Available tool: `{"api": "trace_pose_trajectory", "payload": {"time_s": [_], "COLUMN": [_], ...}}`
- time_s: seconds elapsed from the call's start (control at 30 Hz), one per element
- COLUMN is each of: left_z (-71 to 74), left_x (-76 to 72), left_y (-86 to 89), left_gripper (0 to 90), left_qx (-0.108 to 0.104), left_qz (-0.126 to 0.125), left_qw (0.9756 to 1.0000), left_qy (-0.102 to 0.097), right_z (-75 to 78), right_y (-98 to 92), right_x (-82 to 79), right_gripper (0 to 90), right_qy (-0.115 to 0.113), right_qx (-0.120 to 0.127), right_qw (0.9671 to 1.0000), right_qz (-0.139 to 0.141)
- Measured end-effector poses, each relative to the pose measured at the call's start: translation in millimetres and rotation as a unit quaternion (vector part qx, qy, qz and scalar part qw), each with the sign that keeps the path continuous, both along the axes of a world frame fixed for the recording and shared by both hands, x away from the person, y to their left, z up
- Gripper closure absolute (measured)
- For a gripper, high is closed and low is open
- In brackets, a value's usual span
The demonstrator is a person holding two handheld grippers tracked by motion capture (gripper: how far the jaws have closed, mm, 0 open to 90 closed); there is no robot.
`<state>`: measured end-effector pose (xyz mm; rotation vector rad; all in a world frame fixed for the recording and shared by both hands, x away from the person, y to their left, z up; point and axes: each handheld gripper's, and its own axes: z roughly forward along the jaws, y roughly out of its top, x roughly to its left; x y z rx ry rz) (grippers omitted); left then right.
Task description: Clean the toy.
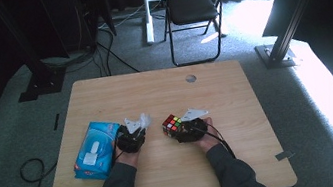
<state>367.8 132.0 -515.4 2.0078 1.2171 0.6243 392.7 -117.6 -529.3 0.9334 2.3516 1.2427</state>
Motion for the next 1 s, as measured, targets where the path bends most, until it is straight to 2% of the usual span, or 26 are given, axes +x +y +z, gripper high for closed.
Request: {"api": "trace_pose_trajectory", "payload": {"time_s": [0.2,0.23,0.37,0.5,0.67,0.87,0.93,1.0], "left_z": [-3.2,-3.5,-3.3,-1.6,4.0,14.3,16.7,18.6], "left_x": [1.6,1.6,2.4,2.2,0.7,-1.9,-2.4,-3.2], "left_y": [0.2,0.3,0.2,-0.1,1.2,1.9,2.5,3.5], "left_gripper": [77.2,72.0,61.3,54.6,50.0,48.4,47.7,47.7], "left_qx": [0.01,0.01,0.004,-0.001,-0.005,-0.013,-0.018,-0.021], "left_qz": [0.011,0.012,0.01,0.013,0.018,0.017,0.016,0.016], "left_qw": [0.9999,0.9999,0.9999,0.9999,0.9998,0.9995,0.9994,0.9993], "left_qy": [0.006,0.007,0.012,0.007,-0.004,-0.021,-0.023,-0.026], "right_z": [-1.0,-1.4,-2.3,-0.2,4.3,14.3,18.2,21.8], "right_y": [-1.3,-1.4,-1.6,-2.5,-5.1,-7.2,-8.9,-12.0], "right_x": [0.5,0.7,0.5,0.5,-0.4,-4.0,-5.1,-5.6], "right_gripper": [34.0,33.8,30.0,22.5,21.1,22.0,24.1,30.2], "right_qy": [-0.001,0.001,-0.003,-0.006,-0.013,-0.034,-0.042,-0.048], "right_qx": [-0.004,-0.006,-0.011,-0.004,0.012,0.036,0.046,0.06], "right_qw": [1.0,1.0,0.9999,1.0,0.9998,0.9987,0.998,0.9971], "right_qz": [0.0,0.001,0.008,0.005,0.007,0.012,0.01,0.006]}}
